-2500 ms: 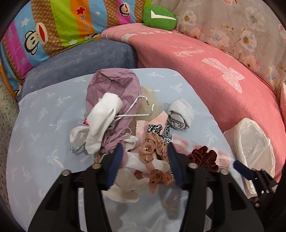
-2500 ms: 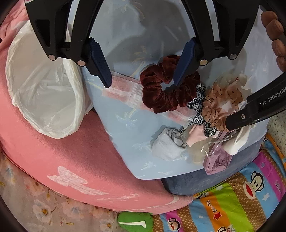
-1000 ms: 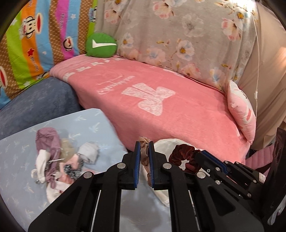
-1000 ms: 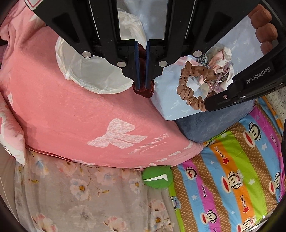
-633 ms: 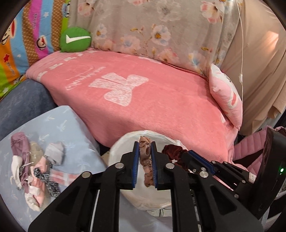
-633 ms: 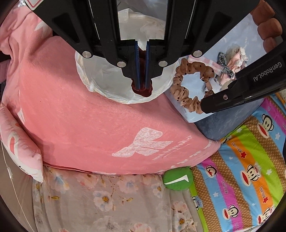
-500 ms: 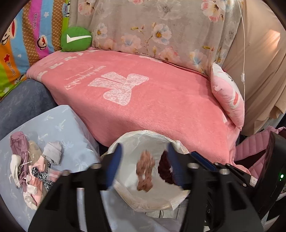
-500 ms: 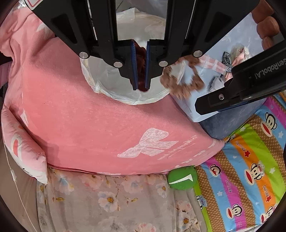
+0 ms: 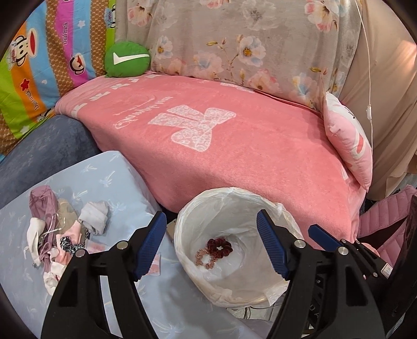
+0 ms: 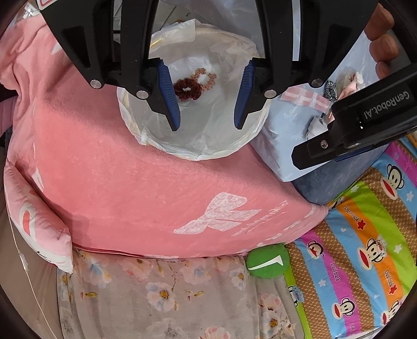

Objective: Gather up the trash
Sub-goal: 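Open both grippers over the bin to drop the scrunchies, then grasp the white glove with the left gripper while the right grasps the purple bag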

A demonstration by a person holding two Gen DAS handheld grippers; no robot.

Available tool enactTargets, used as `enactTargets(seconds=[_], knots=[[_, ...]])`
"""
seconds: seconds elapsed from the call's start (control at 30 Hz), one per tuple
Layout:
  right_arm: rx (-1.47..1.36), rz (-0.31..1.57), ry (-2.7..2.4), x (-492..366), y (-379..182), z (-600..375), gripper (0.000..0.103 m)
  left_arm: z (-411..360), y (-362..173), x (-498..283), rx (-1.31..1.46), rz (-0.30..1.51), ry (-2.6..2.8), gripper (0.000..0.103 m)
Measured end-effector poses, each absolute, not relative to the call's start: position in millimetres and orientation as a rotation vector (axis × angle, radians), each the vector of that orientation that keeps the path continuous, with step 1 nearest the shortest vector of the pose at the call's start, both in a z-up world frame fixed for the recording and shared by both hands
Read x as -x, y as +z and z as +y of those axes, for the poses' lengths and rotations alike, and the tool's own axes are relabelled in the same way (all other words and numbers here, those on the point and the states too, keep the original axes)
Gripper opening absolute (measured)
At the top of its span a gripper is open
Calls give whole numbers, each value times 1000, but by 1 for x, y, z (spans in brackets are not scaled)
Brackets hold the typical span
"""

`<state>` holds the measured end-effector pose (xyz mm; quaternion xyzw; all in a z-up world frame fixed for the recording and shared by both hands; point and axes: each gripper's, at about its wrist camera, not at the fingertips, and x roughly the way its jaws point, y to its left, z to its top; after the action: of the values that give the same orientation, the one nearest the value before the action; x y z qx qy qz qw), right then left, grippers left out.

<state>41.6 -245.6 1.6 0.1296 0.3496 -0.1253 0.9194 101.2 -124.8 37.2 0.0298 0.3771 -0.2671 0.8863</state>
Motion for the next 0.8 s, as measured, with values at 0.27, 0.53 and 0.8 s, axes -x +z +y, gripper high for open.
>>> enactTargets(seconds=[0.27, 0.53, 0.8], knots=[[-260, 738, -226, -43, -3, -227, 46, -98, 29, -102, -33, 800, -491, 70], [-236, 756, -178, -46, -5, -200, 49, -59, 17, -100, -18, 804, -387, 83], [-212, 780, -138, -51, -9, -174, 50, -14, 1, -102, 1, 833, -297, 83]])
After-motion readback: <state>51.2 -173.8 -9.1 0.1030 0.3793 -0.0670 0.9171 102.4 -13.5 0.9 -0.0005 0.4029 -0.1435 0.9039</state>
